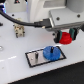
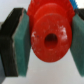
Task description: Insert the blue gear onto the right peg, followed by the red gear
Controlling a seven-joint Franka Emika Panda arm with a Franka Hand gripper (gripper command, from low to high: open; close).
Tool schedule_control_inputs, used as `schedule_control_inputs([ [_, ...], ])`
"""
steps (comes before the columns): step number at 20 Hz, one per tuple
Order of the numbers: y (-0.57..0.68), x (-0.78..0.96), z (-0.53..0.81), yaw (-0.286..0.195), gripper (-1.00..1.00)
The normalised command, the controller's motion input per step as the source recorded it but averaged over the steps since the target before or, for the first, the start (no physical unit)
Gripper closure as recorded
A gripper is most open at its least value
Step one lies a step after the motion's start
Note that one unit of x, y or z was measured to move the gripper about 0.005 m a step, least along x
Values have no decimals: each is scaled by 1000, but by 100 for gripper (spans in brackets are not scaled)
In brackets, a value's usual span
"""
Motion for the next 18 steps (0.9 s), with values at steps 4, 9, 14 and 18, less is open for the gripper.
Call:
schedule_control_inputs([
  [4,-254,87,-63,0,100],
  [9,-201,32,-120,0,100],
  [14,-245,62,-252,0,100],
  [18,-249,100,-255,0,100],
])
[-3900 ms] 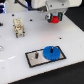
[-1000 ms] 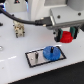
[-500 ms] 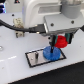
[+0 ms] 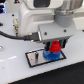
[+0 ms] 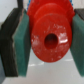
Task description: Insert the blue gear onto the right peg, followed by the red gear
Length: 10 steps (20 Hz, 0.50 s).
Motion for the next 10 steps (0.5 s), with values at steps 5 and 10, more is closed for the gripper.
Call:
schedule_control_inputs([
  [5,-184,80,-244,0,100],
  [10,2,-16,406,0,100],
])
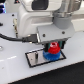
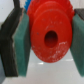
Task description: Insert the blue gear onto the right peg, followed by the red gear
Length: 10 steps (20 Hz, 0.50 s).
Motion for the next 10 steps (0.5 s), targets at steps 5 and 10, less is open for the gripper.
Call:
schedule_control_inputs([
  [5,-20,70,-34,0,100],
  [10,-76,172,-69,0,100],
])
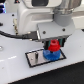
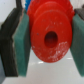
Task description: Insert the blue gear onto the right peg, followed by the red gear
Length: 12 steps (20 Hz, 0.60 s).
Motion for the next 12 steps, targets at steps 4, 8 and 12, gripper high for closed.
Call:
schedule_control_inputs([
  [4,-125,223,-189,0,100],
  [8,-52,305,-112,0,100],
  [12,-33,229,-210,0,100],
])
